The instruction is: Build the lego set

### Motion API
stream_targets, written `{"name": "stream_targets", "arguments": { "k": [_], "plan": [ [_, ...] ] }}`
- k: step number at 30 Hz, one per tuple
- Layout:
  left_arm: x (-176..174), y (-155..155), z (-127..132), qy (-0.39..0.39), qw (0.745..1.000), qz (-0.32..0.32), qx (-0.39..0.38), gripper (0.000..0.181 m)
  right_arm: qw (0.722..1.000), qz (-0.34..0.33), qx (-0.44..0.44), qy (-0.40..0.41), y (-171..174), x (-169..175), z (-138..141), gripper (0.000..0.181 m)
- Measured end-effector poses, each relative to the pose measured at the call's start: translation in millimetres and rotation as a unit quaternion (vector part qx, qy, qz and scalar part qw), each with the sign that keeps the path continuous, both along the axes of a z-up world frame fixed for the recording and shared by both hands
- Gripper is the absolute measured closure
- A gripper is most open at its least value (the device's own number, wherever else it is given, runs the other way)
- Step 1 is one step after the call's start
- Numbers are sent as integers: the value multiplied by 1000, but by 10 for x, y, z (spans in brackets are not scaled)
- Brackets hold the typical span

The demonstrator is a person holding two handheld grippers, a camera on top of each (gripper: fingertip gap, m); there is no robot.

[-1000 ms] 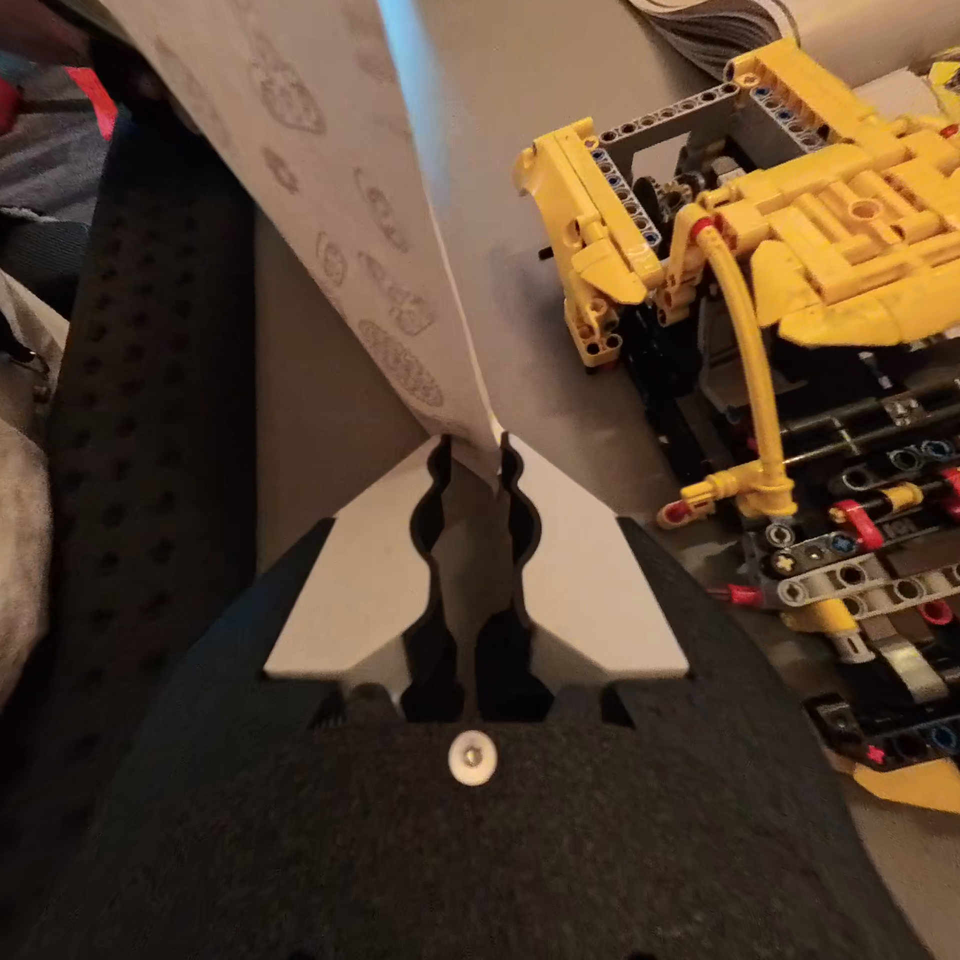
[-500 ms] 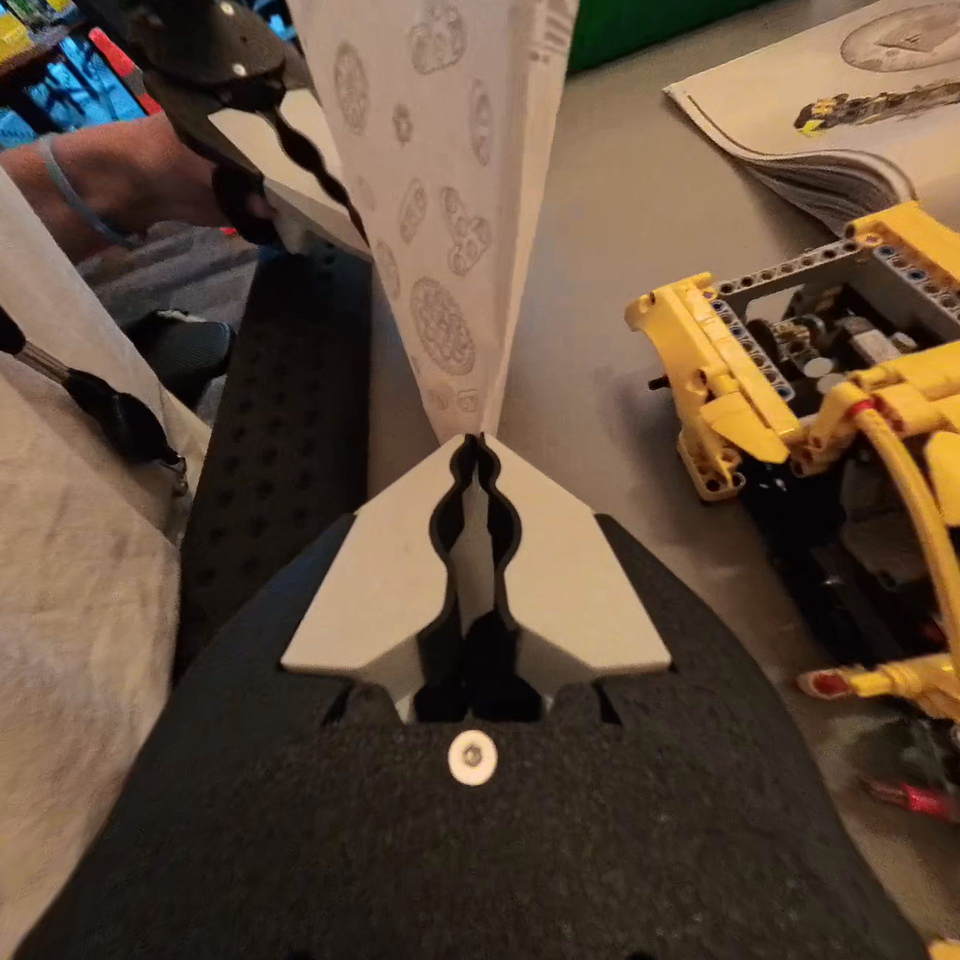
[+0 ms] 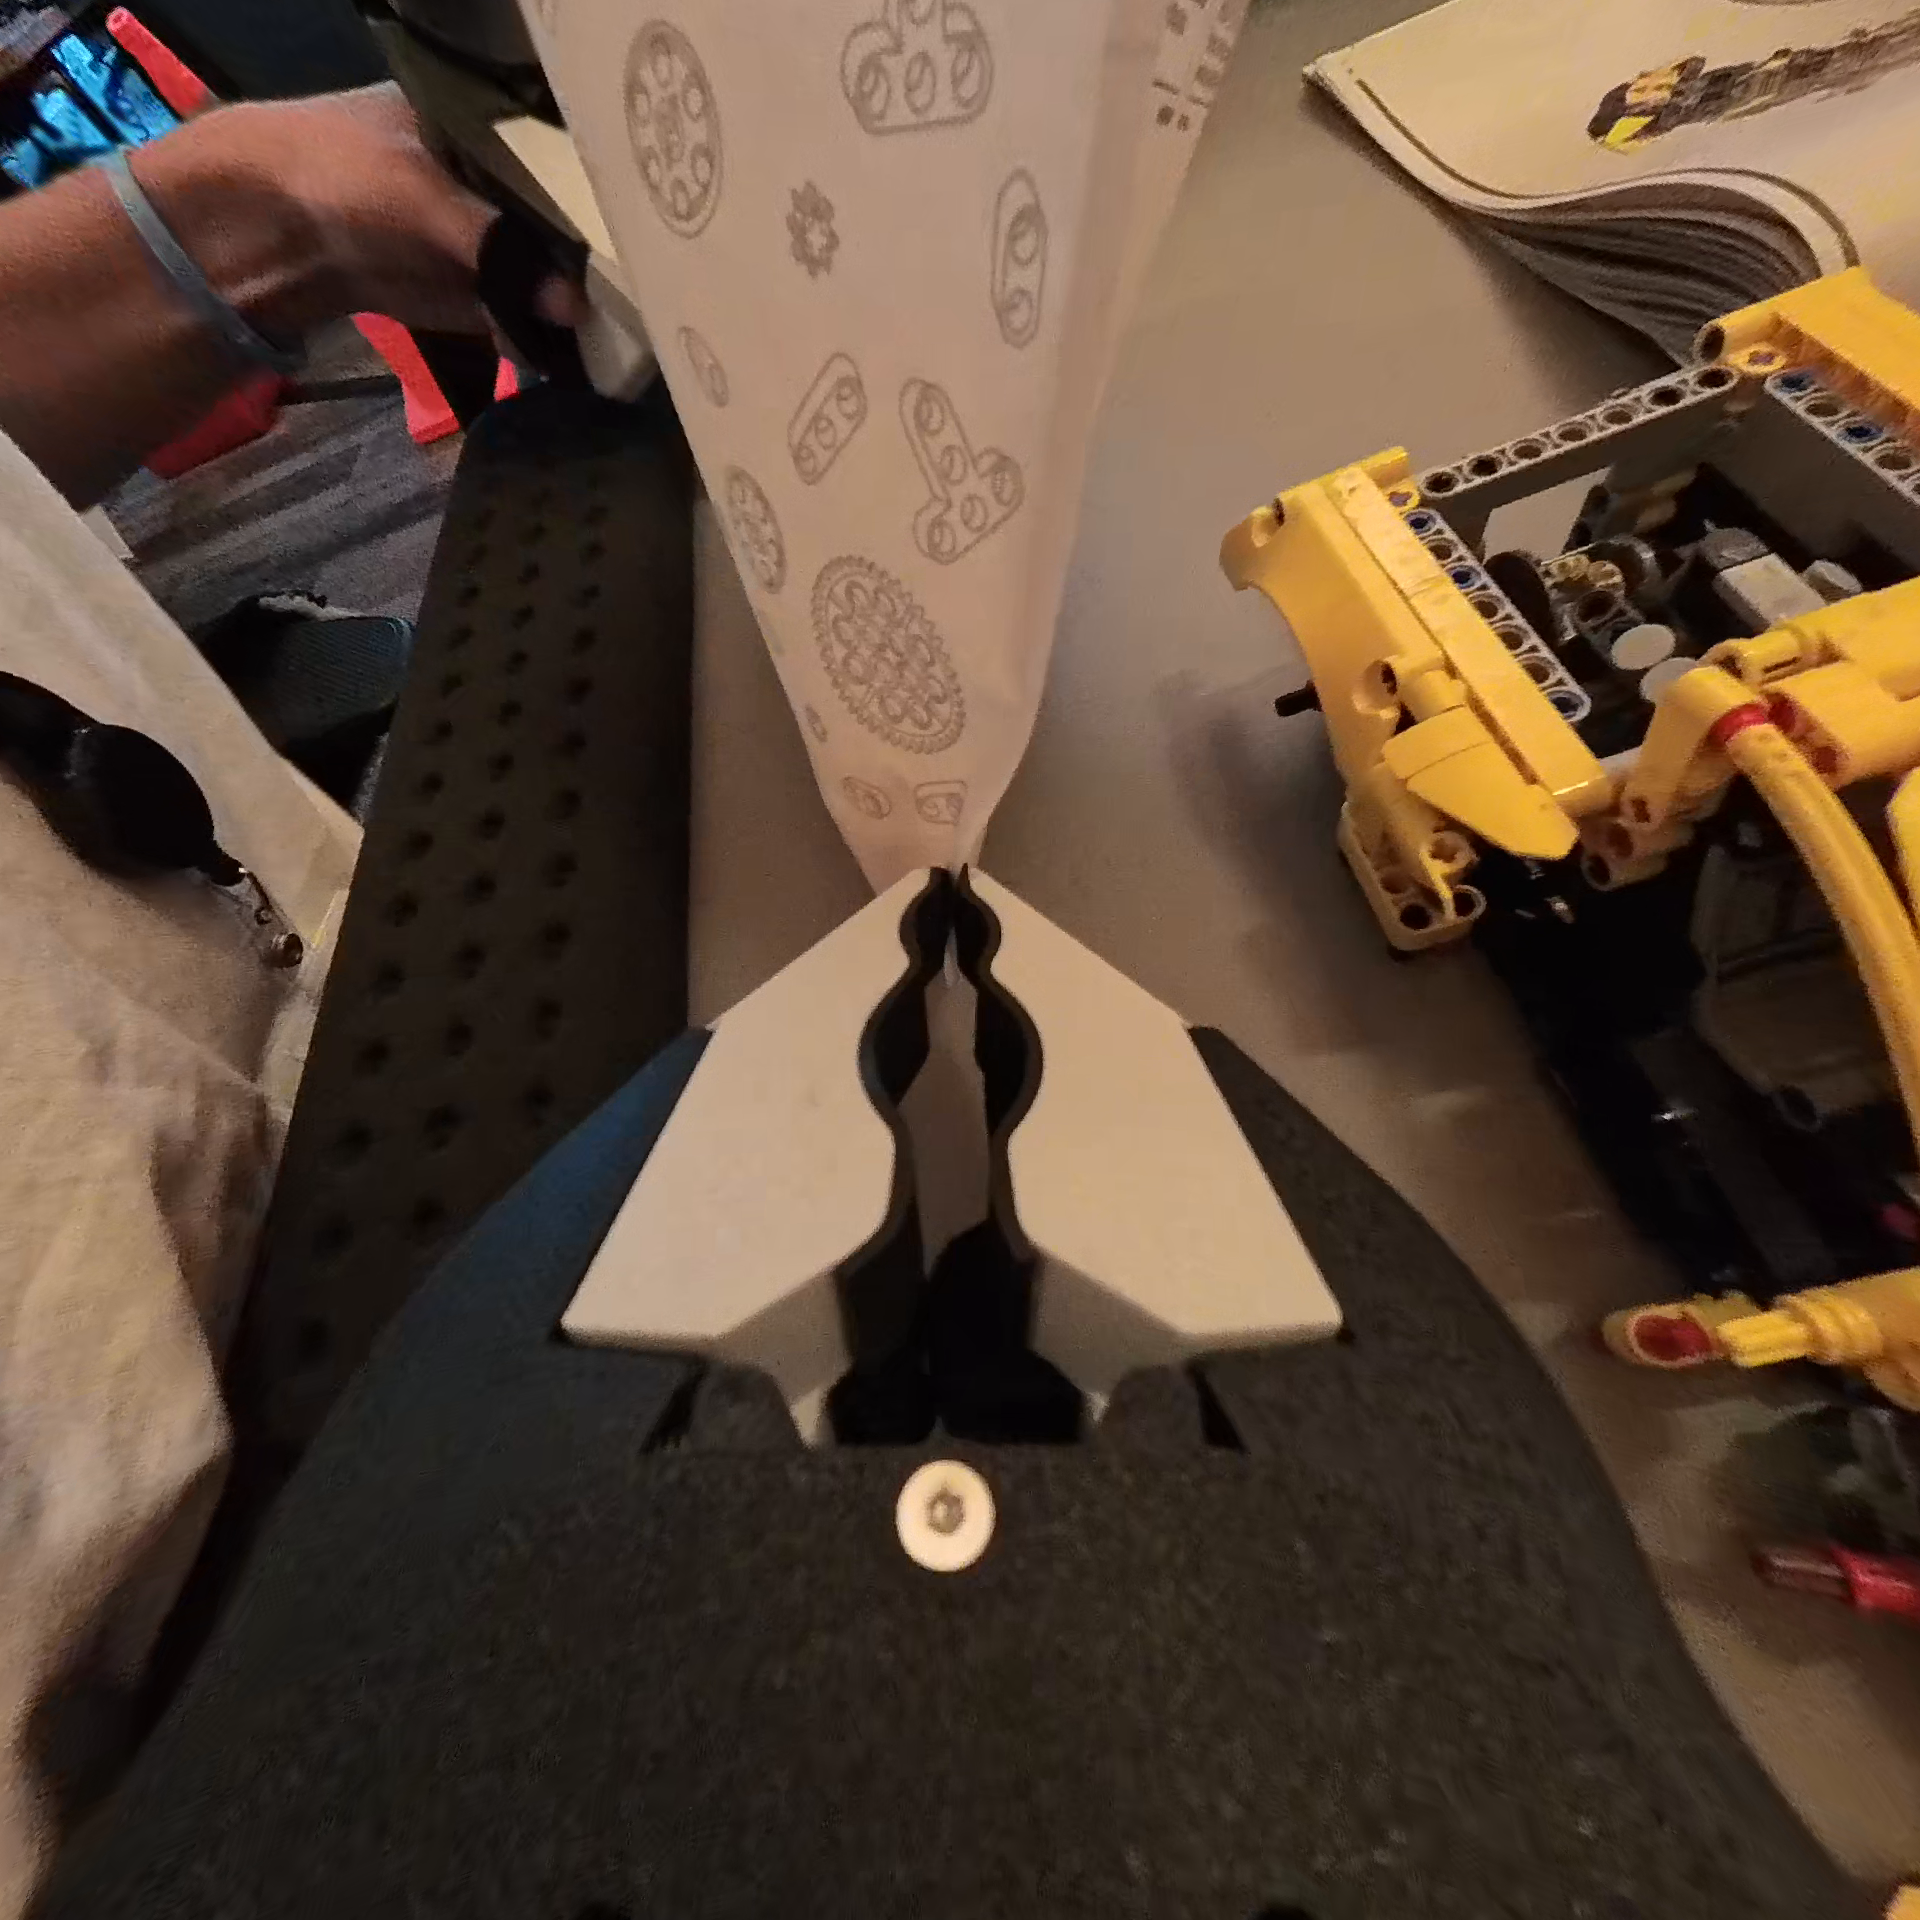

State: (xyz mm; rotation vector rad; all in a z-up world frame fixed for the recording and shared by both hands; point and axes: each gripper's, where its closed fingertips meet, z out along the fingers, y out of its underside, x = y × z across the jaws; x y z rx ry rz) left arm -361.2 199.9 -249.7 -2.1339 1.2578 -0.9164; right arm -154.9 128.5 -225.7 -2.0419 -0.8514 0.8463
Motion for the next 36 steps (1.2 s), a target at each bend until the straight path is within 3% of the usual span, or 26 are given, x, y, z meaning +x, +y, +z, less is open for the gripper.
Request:
{"name": "stream_targets", "arguments": {
  "k": [3, 13, 17, 20, 24, 30, 33, 36],
  "plan": [
    [55, 12, 22, -9, 1000, -15, 9, 181, 1000, -2, -5, 6, -6, -19, 5, 181],
    [52, -107, 121, -11, 1000, -26, 12, 181, 995, -3, 20, 99, 120, -331, 380, 181],
    [-14, -353, 325, -72, 993, 12, -90, 181, 988, -7, 1, 154, 128, -331, 630, 181],
    [-103, -545, 495, -130, 971, 51, -193, 181, 976, -35, -69, 203, 161, -284, 710, 181],
    [-293, -664, 610, -166, 944, 93, -268, 181, 962, -67, -141, 222, 186, -327, 569, 181],
    [-477, -728, 487, -149, 925, 129, -324, 181, 949, -123, -240, 165, 134, -475, -30, 181],
    [-506, -710, 439, -161, 905, 155, -363, 181, 950, -148, -250, 119, 91, -455, -197, 181],
    [-527, -699, 408, -150, 910, 156, -354, 181, 956, -146, -238, 88, 66, -465, -205, 181]
  ]
}}
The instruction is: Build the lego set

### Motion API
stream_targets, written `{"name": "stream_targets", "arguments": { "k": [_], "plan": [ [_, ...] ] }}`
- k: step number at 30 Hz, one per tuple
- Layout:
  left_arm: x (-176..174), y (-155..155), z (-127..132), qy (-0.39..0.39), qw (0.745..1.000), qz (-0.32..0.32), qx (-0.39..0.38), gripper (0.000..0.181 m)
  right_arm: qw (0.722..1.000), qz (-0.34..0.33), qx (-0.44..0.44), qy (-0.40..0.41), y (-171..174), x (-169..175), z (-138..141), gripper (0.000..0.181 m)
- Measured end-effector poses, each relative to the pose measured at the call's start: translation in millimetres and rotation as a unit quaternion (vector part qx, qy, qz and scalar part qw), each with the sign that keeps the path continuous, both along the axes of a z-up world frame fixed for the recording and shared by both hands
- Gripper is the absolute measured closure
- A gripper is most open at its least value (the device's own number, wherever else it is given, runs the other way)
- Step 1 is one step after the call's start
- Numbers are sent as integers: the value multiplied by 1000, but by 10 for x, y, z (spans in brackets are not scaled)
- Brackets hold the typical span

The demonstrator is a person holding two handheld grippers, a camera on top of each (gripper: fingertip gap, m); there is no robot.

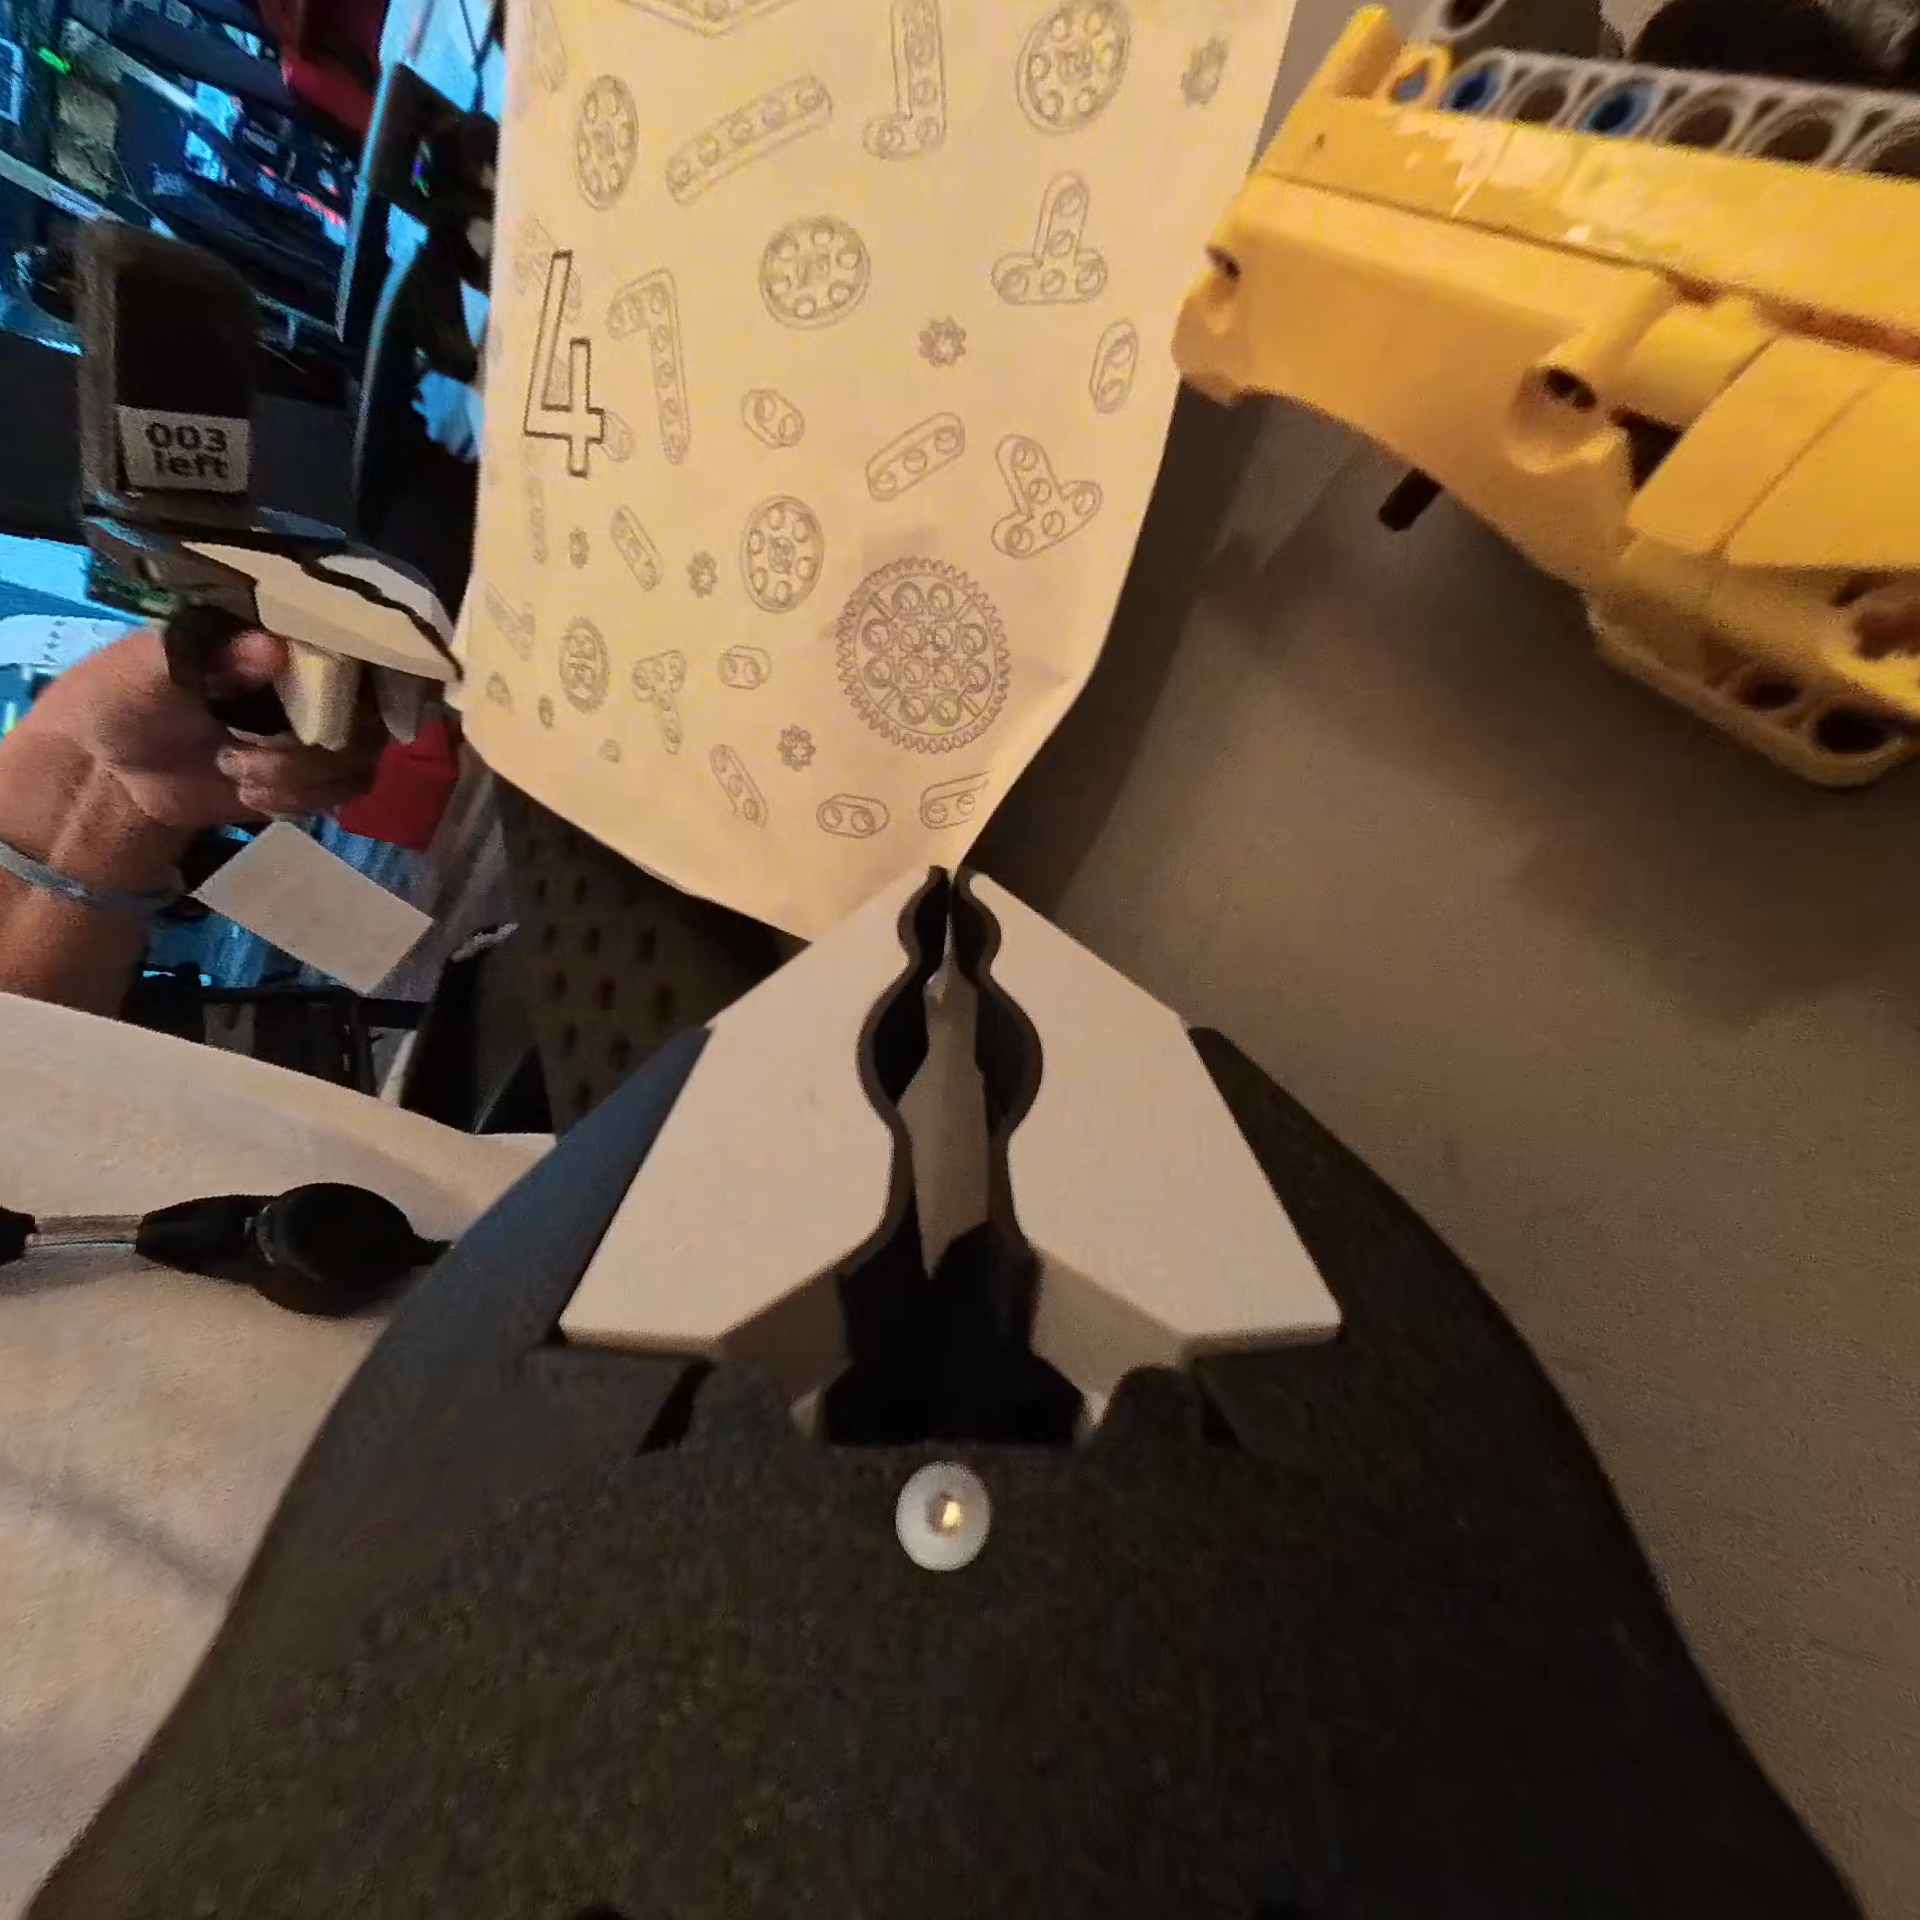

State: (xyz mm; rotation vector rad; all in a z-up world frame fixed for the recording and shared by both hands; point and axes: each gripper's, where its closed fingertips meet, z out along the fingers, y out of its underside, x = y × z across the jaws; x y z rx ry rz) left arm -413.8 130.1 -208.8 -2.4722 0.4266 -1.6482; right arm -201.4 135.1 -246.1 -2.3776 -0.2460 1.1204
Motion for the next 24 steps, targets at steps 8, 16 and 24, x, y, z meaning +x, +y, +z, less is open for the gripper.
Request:
{"name": "stream_targets", "arguments": {
  "k": [8, 16, 24],
  "plan": [
    [-175, 108, -106, 141, 967, -47, 207, 158, 992, 80, 80, -57, -25, 4, -8, 163],
    [-193, 27, -151, 228, 890, -79, 387, 144, 927, 201, 252, -191, -239, 78, -86, 130],
    [-360, -47, -158, 314, 808, -80, 492, 143, 850, 217, 367, -311, -85, 135, 9, 133]
  ]
}}
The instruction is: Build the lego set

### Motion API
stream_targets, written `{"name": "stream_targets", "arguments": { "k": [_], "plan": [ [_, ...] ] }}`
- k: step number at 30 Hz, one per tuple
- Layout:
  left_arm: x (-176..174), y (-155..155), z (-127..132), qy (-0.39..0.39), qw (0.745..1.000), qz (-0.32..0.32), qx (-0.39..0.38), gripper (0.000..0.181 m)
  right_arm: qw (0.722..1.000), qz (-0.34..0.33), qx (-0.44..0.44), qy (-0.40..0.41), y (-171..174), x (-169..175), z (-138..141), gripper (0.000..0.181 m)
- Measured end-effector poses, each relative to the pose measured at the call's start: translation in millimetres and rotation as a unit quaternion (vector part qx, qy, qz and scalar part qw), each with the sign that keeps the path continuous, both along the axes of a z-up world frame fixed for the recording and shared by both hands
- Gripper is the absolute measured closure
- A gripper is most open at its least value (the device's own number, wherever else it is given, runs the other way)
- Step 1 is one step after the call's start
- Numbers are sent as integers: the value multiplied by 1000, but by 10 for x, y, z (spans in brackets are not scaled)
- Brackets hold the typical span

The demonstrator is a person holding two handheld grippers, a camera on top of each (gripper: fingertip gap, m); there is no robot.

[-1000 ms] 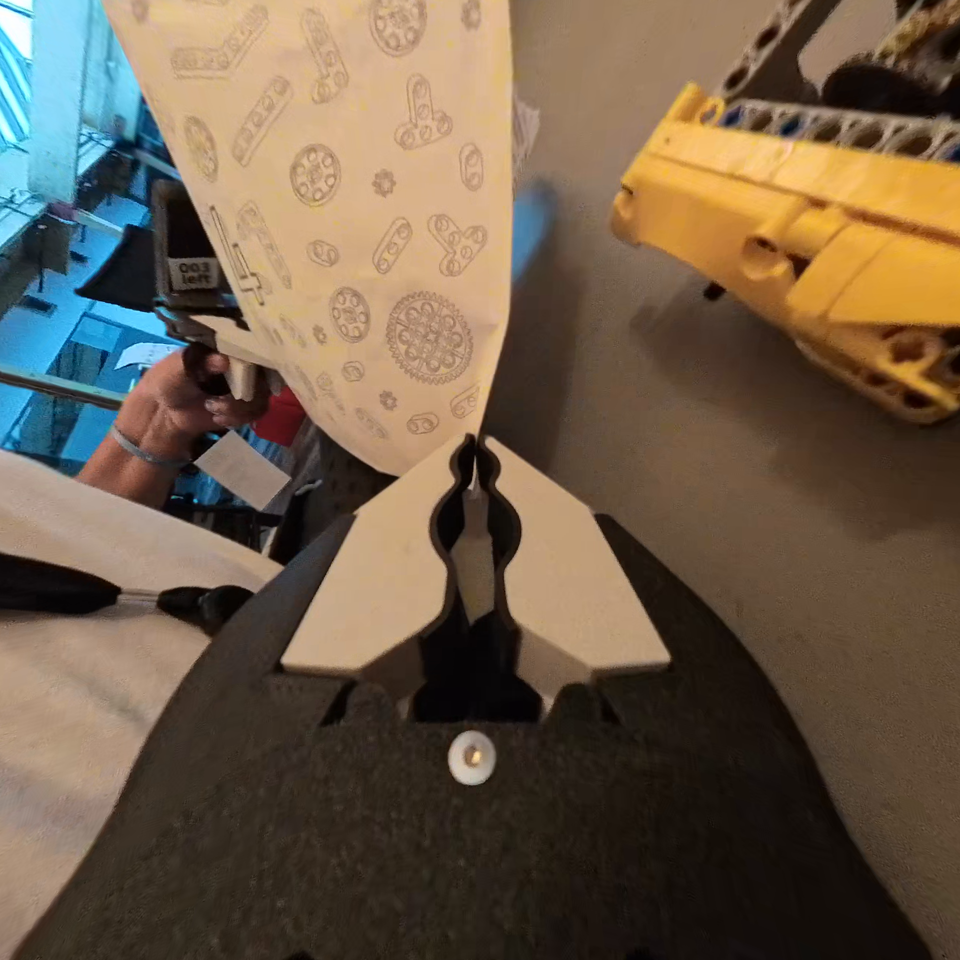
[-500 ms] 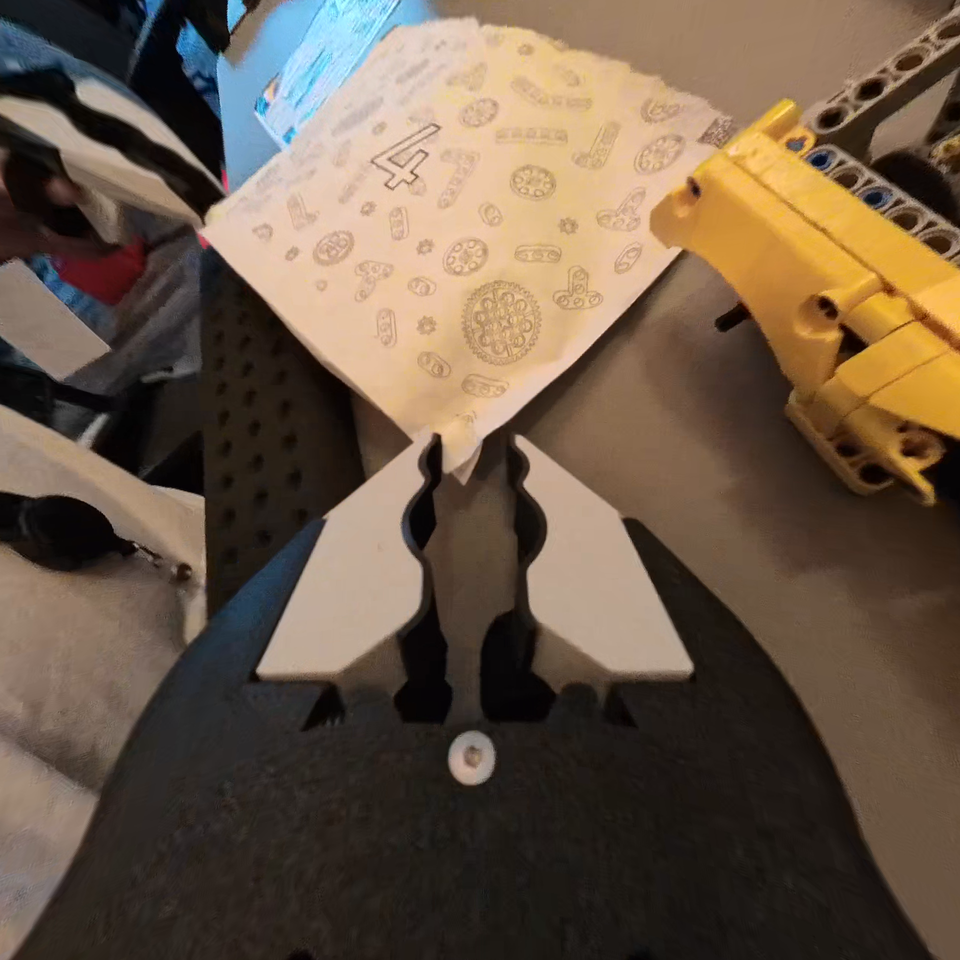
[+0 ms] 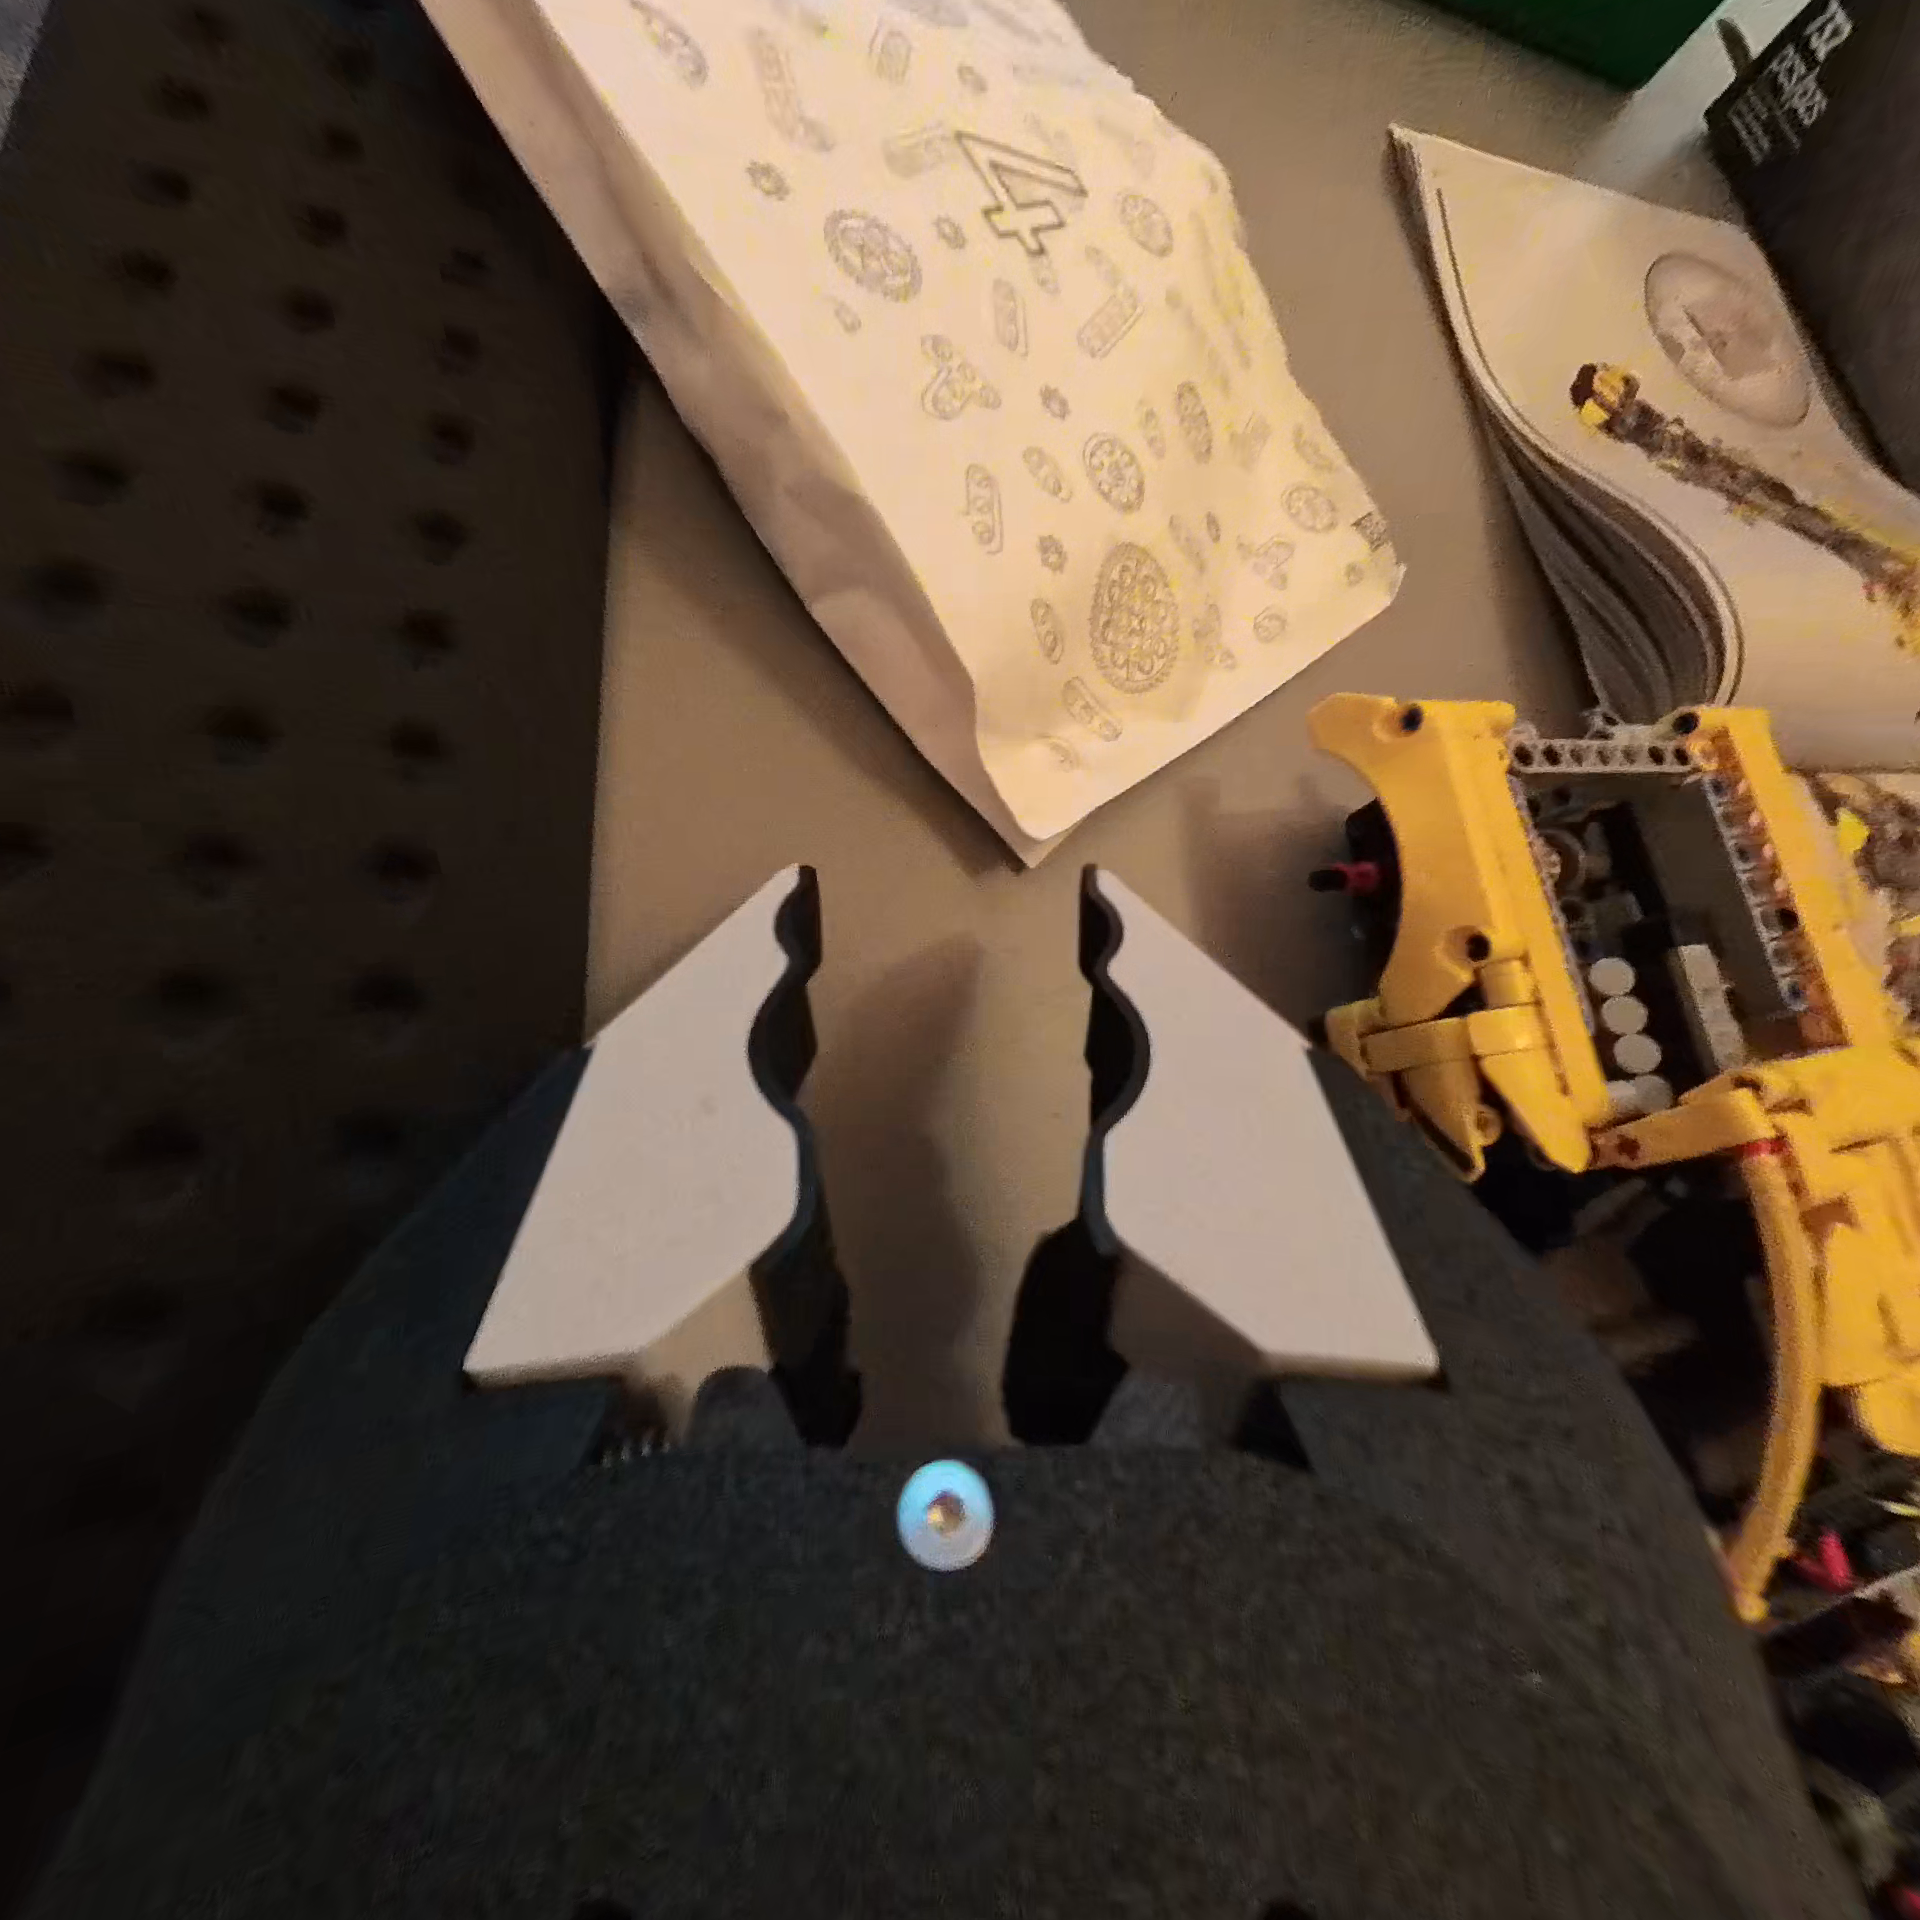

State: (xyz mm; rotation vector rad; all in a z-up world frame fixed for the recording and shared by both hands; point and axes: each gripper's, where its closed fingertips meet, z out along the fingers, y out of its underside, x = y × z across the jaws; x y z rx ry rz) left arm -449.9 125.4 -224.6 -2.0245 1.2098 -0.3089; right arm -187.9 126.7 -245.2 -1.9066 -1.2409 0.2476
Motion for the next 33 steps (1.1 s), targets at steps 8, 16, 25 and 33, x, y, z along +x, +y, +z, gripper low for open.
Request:
{"name": "stream_targets", "arguments": {
  "k": [8, 16, 25, 33],
  "plan": [
    [26, 65, 122, 221, 927, -118, 278, 144, 973, 105, 132, -157, 265, 40, -10, 131],
    [344, 86, 103, 303, 841, -213, 395, 179, 973, 102, 134, -154, 260, -8, -2, 134],
    [409, 207, 392, 193, 912, -208, 295, 181, 954, 93, 234, -162, 350, -88, 241, 147],
    [364, 325, 496, 152, 943, -207, 211, 181, 962, 162, 160, -151, 159, -220, 126, 134]
  ]
}}
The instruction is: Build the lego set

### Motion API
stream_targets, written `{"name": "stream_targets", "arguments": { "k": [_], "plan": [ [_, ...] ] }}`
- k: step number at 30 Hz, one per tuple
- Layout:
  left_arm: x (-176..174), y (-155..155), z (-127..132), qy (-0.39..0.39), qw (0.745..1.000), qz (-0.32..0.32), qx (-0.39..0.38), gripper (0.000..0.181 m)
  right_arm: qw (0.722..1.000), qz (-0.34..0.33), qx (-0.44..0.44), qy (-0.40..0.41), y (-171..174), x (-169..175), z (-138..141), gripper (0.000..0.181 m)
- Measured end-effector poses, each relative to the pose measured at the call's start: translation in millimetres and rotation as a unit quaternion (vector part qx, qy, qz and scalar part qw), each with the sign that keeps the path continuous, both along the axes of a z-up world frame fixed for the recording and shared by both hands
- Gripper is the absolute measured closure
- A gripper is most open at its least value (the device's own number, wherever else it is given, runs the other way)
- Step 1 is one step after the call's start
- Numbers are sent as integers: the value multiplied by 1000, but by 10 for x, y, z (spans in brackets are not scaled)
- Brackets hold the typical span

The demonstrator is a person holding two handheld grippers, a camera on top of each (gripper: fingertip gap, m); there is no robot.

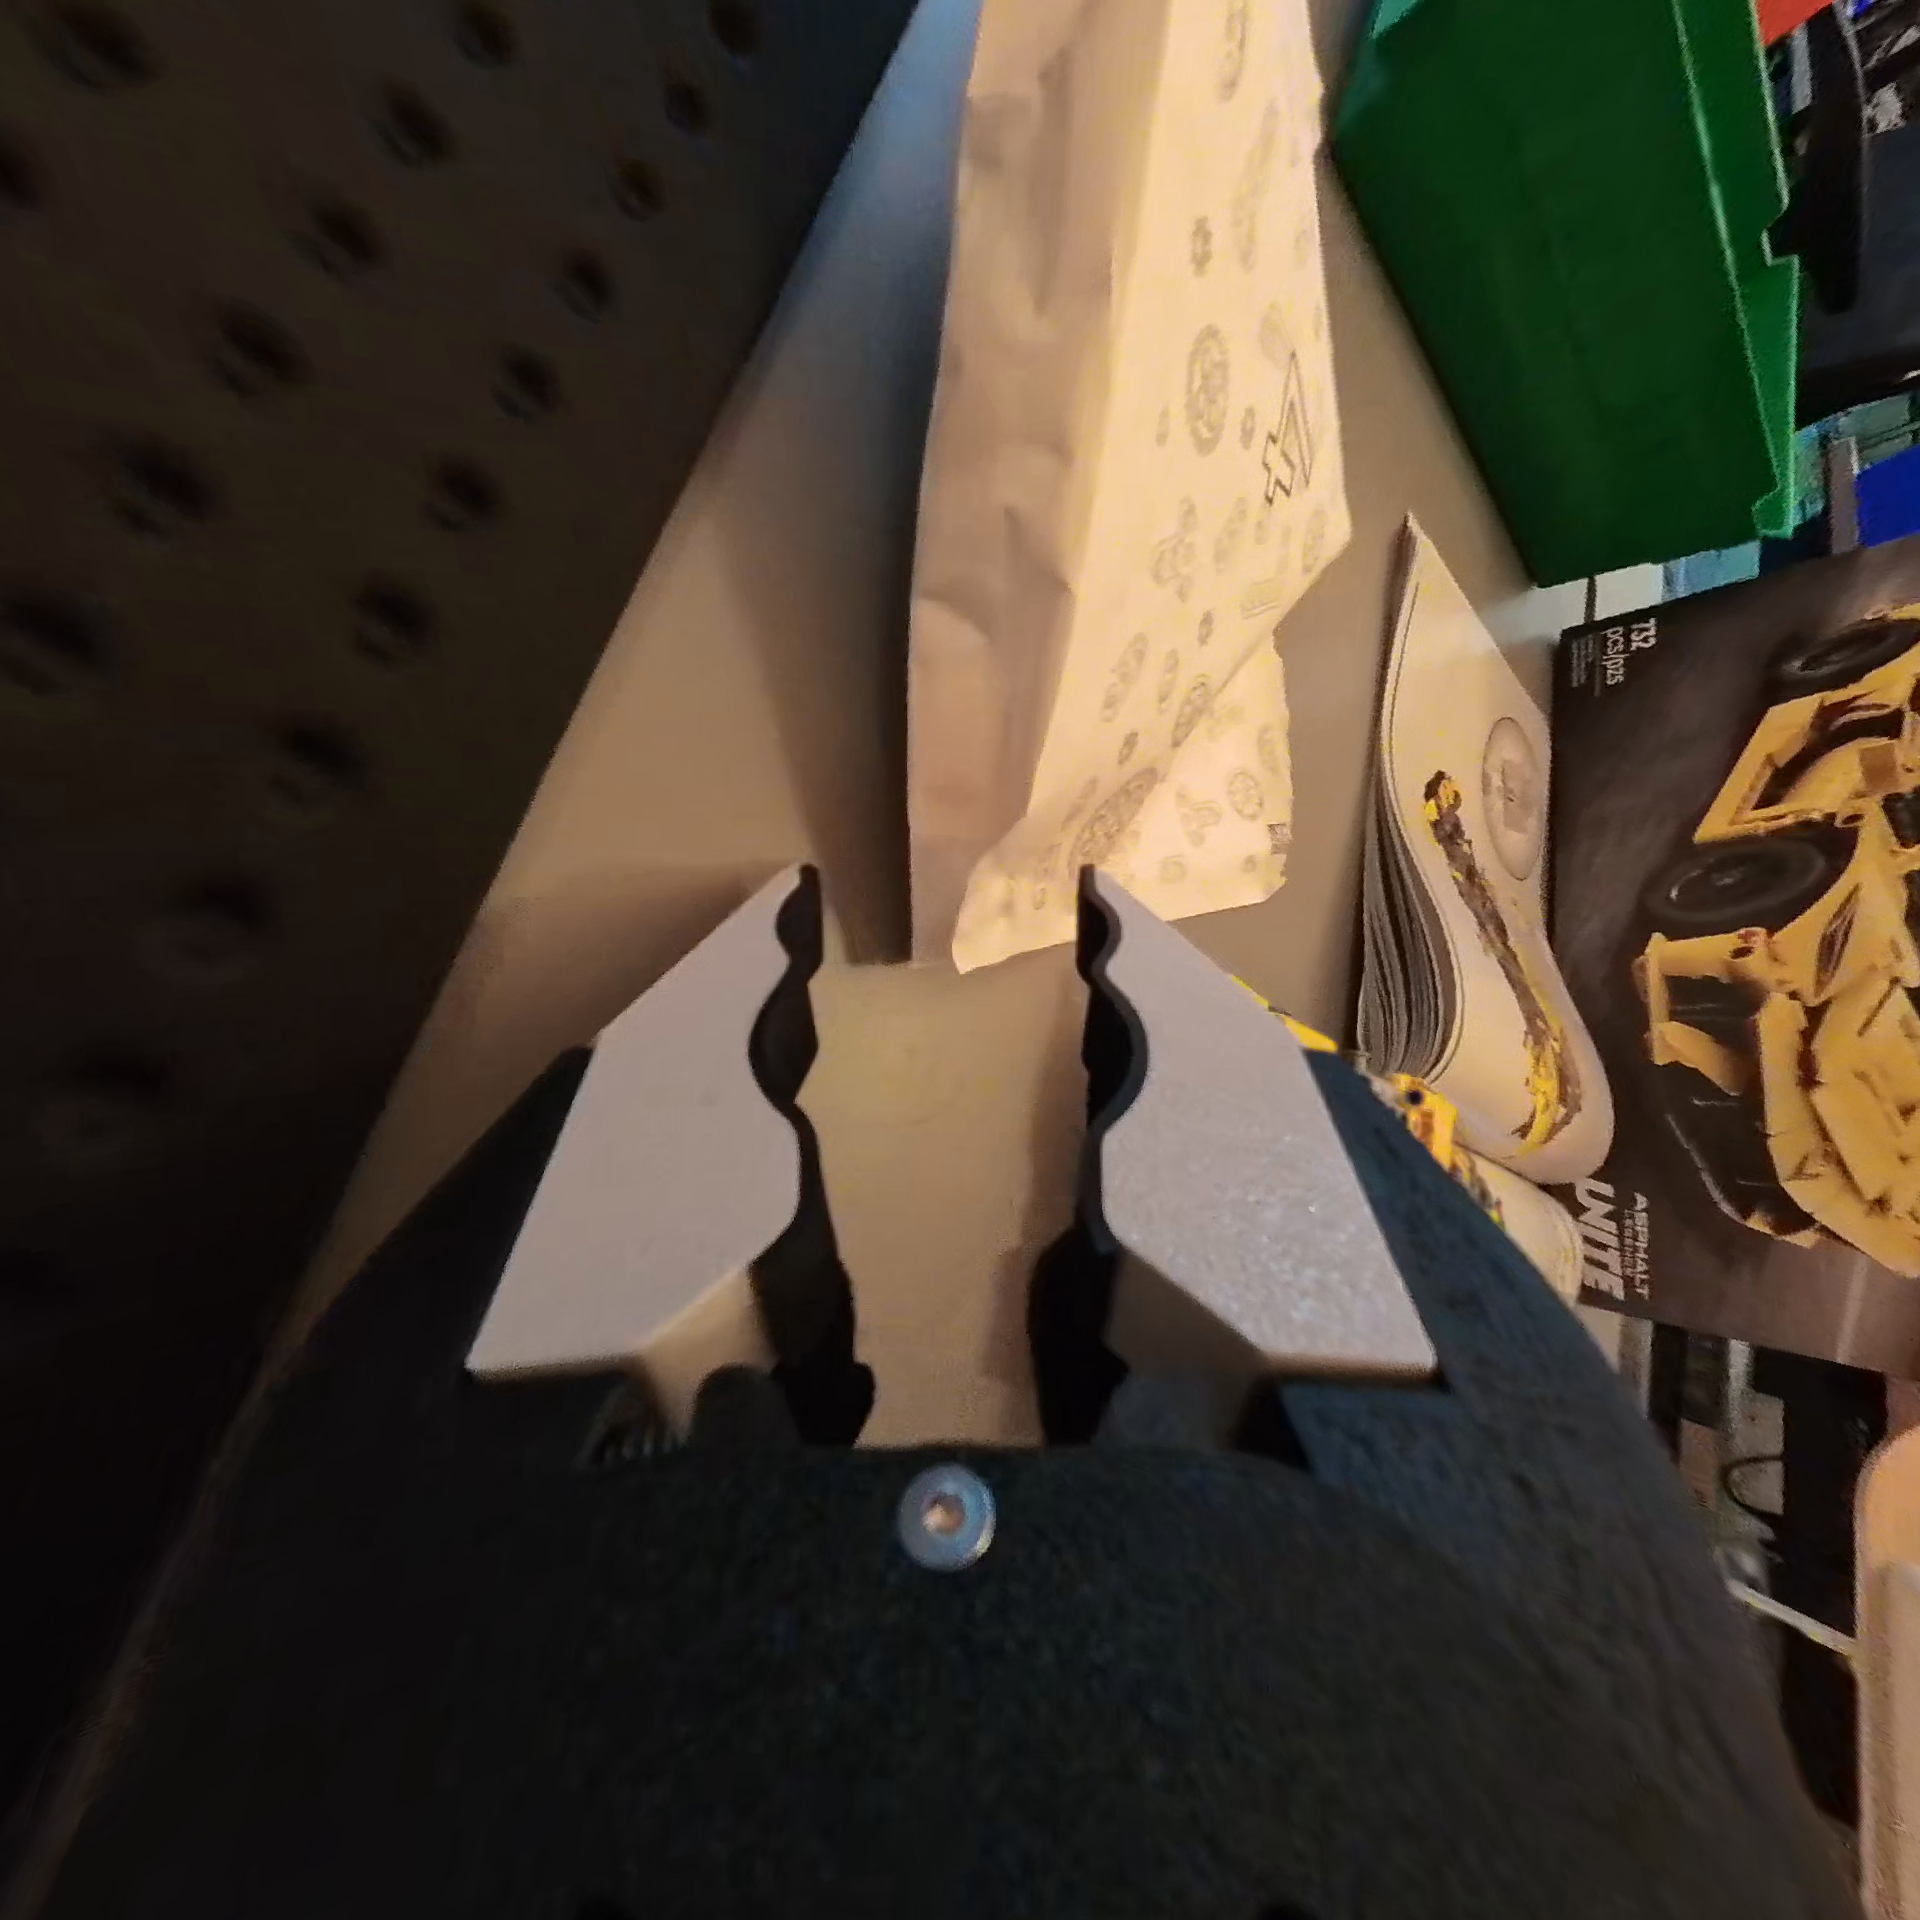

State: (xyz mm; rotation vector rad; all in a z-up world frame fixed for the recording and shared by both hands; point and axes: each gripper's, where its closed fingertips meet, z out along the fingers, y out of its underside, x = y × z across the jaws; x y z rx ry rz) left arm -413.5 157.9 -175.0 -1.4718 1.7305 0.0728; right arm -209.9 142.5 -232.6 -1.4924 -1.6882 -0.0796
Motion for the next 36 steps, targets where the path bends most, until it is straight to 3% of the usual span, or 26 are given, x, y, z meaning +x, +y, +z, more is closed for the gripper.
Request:
{"name": "stream_targets", "arguments": {
  "k": [3, 9, 11, 13, 15, 24, 31, 36],
  "plan": [
    [24, -7, 66, -27, 999, 3, -30, 181, 998, -8, 42, -39, 53, 52, -101, 137],
    [-18, 15, 152, -60, 994, 16, -91, 181, 996, -17, 81, -38, 184, 19, -127, 162],
    [-61, 53, 168, -66, 992, 24, -107, 181, 994, -21, 105, -32, 221, -8, -49, 165],
    [-109, 110, 187, -63, 991, 32, -116, 181, 991, -18, 127, -25, 263, -21, 95, 181],
    [-160, 188, 237, -56, 991, 31, -114, 181, 989, -22, 144, -15, 362, -20, 292, 181],
    [-272, 576, 538, -49, 992, 7, -113, 181, 998, -8, -45, 39, 697, -70, 892, 181],
    [-240, 850, 680, -45, 988, -13, -144, 181, 983, 0, -179, 36, 963, -50, 1033, 181],
    [-181, 1070, 724, -56, 985, -9, -161, 181, 977, -14, -210, 25, 1124, -59, 1030, 181]
  ]
}}
